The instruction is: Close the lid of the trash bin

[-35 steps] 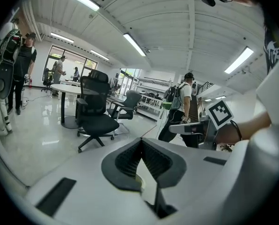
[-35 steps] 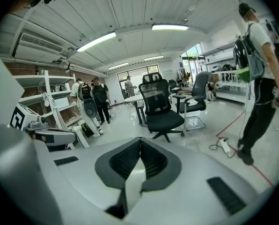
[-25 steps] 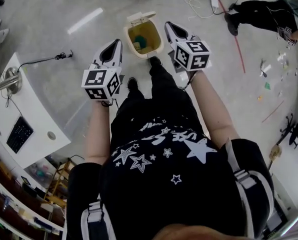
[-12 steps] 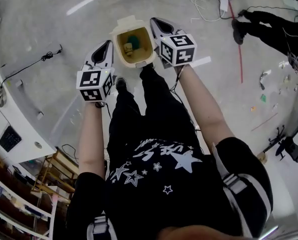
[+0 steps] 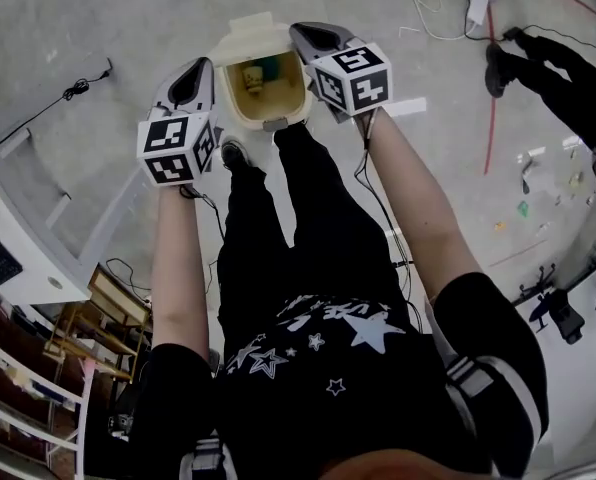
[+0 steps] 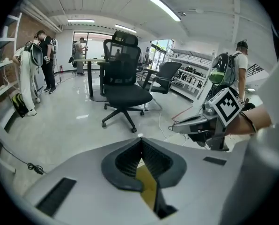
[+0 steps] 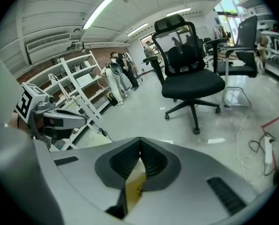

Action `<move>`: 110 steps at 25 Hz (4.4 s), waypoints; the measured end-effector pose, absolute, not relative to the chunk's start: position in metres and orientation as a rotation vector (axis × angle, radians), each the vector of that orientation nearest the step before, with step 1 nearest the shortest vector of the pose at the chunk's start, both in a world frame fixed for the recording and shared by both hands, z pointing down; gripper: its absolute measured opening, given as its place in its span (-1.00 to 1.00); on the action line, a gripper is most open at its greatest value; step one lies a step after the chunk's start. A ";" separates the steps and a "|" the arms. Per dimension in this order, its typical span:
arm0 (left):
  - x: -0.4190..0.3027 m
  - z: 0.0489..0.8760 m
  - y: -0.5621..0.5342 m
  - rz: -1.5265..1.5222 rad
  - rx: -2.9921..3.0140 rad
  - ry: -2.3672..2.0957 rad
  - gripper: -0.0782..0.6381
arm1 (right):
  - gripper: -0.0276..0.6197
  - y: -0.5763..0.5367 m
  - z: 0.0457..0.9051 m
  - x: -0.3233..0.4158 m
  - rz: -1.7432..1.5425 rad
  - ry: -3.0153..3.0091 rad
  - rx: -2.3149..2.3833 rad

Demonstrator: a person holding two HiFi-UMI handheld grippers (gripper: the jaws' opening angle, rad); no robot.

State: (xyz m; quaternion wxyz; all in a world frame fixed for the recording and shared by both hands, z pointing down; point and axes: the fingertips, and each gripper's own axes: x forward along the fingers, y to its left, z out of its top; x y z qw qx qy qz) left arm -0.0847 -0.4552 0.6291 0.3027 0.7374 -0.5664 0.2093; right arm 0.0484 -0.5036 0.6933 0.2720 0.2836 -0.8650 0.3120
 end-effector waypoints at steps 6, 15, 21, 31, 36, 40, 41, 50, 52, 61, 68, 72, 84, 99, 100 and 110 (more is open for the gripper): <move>-0.087 0.657 -0.448 0.573 1.901 -1.492 -0.75 | -0.89 -0.487 0.705 0.053 0.863 -2.327 0.724; -0.067 0.707 -0.378 0.615 1.853 -1.337 -0.75 | -0.89 -0.419 0.746 0.059 0.982 -2.218 0.762; -0.059 0.750 -0.336 0.686 1.836 -1.248 -0.75 | -0.89 -0.381 0.776 0.066 0.990 -2.128 0.847; -0.045 0.810 -0.303 0.769 1.826 -1.137 -0.75 | -0.89 -0.342 0.824 0.076 1.037 -2.049 0.888; -0.040 0.843 -0.293 0.814 1.798 -1.115 -0.75 | -0.89 -0.331 0.854 0.081 1.036 -2.026 0.893; -0.036 0.863 -0.289 0.854 1.788 -1.108 -0.75 | -0.89 -0.328 0.871 0.082 1.043 -2.014 0.904; -0.035 0.866 -0.289 0.860 1.786 -1.105 -0.75 | -0.89 -0.328 0.875 0.083 1.047 -2.010 0.906; -0.035 0.882 -0.285 0.881 1.788 -1.094 -0.75 | -0.89 -0.326 0.887 0.081 1.080 -2.017 0.916; -0.035 0.885 -0.284 0.890 1.785 -1.092 -0.75 | -0.89 -0.326 0.889 0.081 1.082 -2.011 0.917; -0.033 0.878 -0.279 0.864 1.756 -1.057 -0.75 | -0.89 -0.326 0.887 0.085 1.066 -1.960 0.938; -0.037 0.828 -0.295 0.798 1.822 -1.099 -0.75 | -0.89 -0.337 0.845 0.076 1.035 -1.997 0.981; -0.041 0.774 -0.297 0.762 1.885 -1.114 -0.75 | -0.89 -0.335 0.796 0.066 1.017 -2.032 0.996; -0.071 0.612 -0.282 0.567 2.043 -1.195 -0.75 | -0.89 -0.321 0.641 0.028 0.996 -2.174 1.135; -0.068 0.474 -0.231 0.350 2.279 -1.203 -0.75 | -0.89 -0.257 0.483 0.048 0.909 -2.340 1.373; -0.066 0.468 -0.226 0.340 2.290 -1.204 -0.75 | -0.89 -0.253 0.480 0.051 0.904 -2.343 1.382; -0.025 0.407 -0.162 0.213 2.396 -1.244 -0.75 | -0.89 -0.173 0.427 0.098 0.827 -2.446 1.460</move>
